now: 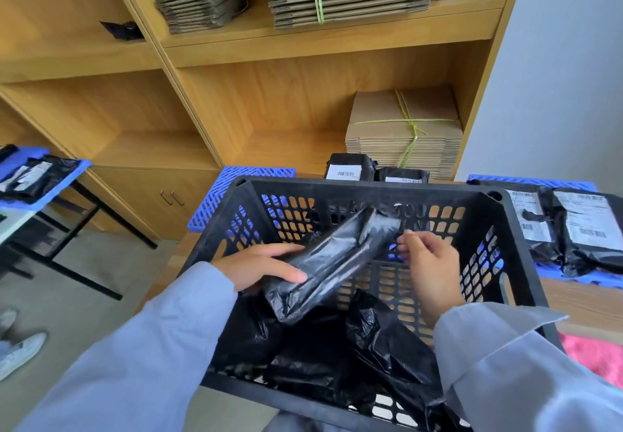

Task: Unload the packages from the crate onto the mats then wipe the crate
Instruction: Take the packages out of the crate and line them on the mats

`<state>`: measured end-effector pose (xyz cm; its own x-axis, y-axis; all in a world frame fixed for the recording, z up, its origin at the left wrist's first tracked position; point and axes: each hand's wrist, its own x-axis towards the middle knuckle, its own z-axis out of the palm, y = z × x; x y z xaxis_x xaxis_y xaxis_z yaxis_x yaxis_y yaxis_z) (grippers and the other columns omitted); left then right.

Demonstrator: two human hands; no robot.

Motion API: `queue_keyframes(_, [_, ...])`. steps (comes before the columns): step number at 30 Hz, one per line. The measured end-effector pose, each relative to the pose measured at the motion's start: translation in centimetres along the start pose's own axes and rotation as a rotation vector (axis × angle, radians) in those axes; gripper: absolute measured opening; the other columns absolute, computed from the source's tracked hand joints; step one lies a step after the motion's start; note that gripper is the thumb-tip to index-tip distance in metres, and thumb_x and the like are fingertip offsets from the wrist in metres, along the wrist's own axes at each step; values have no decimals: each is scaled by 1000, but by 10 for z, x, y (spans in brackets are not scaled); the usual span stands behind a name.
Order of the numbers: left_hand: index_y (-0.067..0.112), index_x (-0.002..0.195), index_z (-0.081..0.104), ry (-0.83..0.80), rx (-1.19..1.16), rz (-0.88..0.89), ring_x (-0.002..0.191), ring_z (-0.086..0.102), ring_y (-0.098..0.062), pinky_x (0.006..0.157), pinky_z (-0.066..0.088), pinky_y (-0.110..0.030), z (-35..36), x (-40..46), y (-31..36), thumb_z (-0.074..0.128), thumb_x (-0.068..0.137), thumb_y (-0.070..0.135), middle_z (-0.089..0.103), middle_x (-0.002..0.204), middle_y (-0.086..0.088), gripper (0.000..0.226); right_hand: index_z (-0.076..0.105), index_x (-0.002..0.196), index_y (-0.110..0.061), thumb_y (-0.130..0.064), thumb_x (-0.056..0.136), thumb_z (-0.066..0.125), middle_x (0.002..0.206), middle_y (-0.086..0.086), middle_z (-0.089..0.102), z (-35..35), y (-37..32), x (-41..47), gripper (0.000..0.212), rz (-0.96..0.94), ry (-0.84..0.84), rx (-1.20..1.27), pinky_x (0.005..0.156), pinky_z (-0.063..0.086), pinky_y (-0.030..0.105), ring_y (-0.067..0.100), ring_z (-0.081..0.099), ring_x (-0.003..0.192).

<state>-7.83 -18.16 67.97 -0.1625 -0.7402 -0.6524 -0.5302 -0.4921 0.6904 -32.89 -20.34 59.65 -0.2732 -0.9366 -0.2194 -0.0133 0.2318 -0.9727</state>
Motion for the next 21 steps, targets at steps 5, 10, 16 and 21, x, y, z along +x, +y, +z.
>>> queue_keyframes(5, [24,77,80,67,-730,49,92,66,-31,99,40,-63,16,-8,-15,77,70,24,75,89,-5,7,68,87,-6,-28,98,58,85,11,66,-4,-6,4,26,201,-2,272,79,54,36,25,62,82])
queue_keyframes(10, [13,105,75,-189,-1133,28,112,59,-42,103,24,-72,33,8,-23,88,42,34,66,122,-17,68,69,110,-17,-53,93,55,106,6,73,3,-18,-14,42,340,-375,351,85,51,44,24,72,86])
queue_keyframes(16, [8,122,65,-197,-1224,-22,123,47,-51,102,20,-75,59,11,-13,61,63,47,60,128,-25,71,77,108,-22,-40,96,46,121,7,71,-7,-32,-22,38,380,-618,626,98,46,52,25,71,104])
queue_keyframes(21, [7,131,57,-187,-1114,56,119,51,-52,99,30,-74,54,22,-16,54,77,40,58,129,-26,64,80,99,-22,-35,96,50,114,6,74,-12,-32,-16,34,352,-532,571,95,47,49,24,73,96])
